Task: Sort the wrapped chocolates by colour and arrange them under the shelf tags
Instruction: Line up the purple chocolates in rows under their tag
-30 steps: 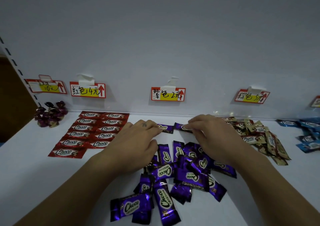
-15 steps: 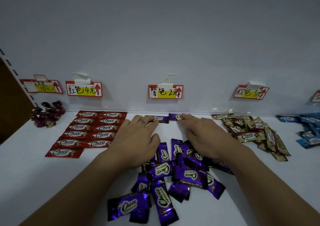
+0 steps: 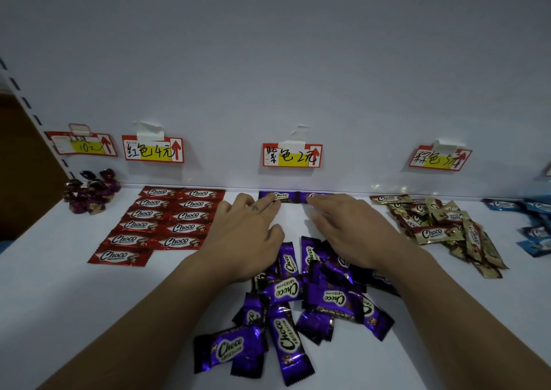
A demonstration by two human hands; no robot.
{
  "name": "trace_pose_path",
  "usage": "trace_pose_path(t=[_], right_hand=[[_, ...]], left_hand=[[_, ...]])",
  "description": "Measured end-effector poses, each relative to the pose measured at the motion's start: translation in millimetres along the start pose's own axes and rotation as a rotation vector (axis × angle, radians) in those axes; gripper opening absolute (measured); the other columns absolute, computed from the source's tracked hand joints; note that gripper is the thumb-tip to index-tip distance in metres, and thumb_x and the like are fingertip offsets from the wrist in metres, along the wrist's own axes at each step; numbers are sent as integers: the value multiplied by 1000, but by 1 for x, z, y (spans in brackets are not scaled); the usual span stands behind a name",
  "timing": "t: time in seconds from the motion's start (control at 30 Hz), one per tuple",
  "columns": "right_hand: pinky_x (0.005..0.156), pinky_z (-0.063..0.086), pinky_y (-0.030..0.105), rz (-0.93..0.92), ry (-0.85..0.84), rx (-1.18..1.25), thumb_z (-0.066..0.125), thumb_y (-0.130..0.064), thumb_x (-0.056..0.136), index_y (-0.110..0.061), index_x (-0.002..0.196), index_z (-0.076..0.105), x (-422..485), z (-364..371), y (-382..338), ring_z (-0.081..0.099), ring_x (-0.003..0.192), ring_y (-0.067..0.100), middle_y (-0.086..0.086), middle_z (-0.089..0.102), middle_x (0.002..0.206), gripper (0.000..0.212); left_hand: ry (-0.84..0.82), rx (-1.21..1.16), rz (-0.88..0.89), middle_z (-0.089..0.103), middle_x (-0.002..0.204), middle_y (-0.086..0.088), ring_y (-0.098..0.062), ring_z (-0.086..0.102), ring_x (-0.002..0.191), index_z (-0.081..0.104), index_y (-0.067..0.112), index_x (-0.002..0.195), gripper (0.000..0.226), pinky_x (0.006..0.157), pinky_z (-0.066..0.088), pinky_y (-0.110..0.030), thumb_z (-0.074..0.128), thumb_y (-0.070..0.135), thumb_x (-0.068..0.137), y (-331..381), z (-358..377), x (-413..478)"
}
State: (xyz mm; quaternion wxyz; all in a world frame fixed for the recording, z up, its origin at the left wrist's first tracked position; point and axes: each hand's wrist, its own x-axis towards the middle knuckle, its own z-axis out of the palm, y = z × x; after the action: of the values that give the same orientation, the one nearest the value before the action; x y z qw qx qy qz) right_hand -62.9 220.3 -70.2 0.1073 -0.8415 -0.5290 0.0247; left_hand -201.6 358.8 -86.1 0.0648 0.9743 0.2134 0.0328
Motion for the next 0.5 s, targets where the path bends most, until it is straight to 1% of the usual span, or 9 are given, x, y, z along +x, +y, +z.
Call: trace_pose_path(t=[0.07,0.17,0.23,0.3,0.33,0.37,0.43,0.5], right_hand=[[105,35,33,-3,0,6,35,-32,102,-19,138,48,-1,-2,-1,44,127,19,-1,53,139,40],[101,38,36,3,-6,7,37,-30,102,-16,127,55,-1,-2,-1,49,120,21,2,59,130,34],[104,36,35,-8,-4,9,37,-31,102,-18,129,55,-1,-2,-1,47,123,19,0,57,133,35],[111,30,34,-30,33,31,37,-33,102,-24,136,51,-2,-4,-2,42,132,15,-3,49,144,39],[113,28,34,-35,71,48,38,-34,101,-26,138,50,-2,-8,-2,40,134,13,-5,46,146,39],[112,28,33,-34,115,61,40,-34,101,-27,136,53,-4,-13,-2,41,132,12,-7,47,145,38],[103,35,29,-20,167,75,47,-33,98,-28,128,60,-12,-25,-2,51,120,10,-8,57,133,33],[95,43,28,-19,128,91,54,-33,95,-31,121,64,-24,-34,-2,56,104,5,-11,64,120,28]], left_hand=[[11,-6,-1,11,160,11,-14,18,138,16,28,153,55,110,17,-39,21,43,100,-1,0,0],[18,-16,0,11,160,11,-14,18,138,16,28,153,55,110,17,-39,22,43,100,-2,1,0],[26,-47,3,9,160,12,-14,18,139,17,29,153,55,110,16,-39,23,42,100,-2,1,-1],[87,-80,29,11,160,12,-14,19,138,23,30,151,52,109,18,-38,26,40,100,-3,-3,-2],[133,-91,56,18,158,12,-13,21,136,29,31,148,49,108,19,-37,28,39,100,-3,-6,-4],[171,-107,94,29,153,11,-12,24,133,37,31,144,45,106,22,-36,30,37,100,-4,-10,-6],[193,-149,179,47,137,12,-7,32,125,51,34,132,36,102,27,-32,34,35,100,-7,-17,-12],[152,-167,241,52,127,15,-3,37,119,56,38,124,30,102,34,-32,39,36,99,-10,-23,-19]])
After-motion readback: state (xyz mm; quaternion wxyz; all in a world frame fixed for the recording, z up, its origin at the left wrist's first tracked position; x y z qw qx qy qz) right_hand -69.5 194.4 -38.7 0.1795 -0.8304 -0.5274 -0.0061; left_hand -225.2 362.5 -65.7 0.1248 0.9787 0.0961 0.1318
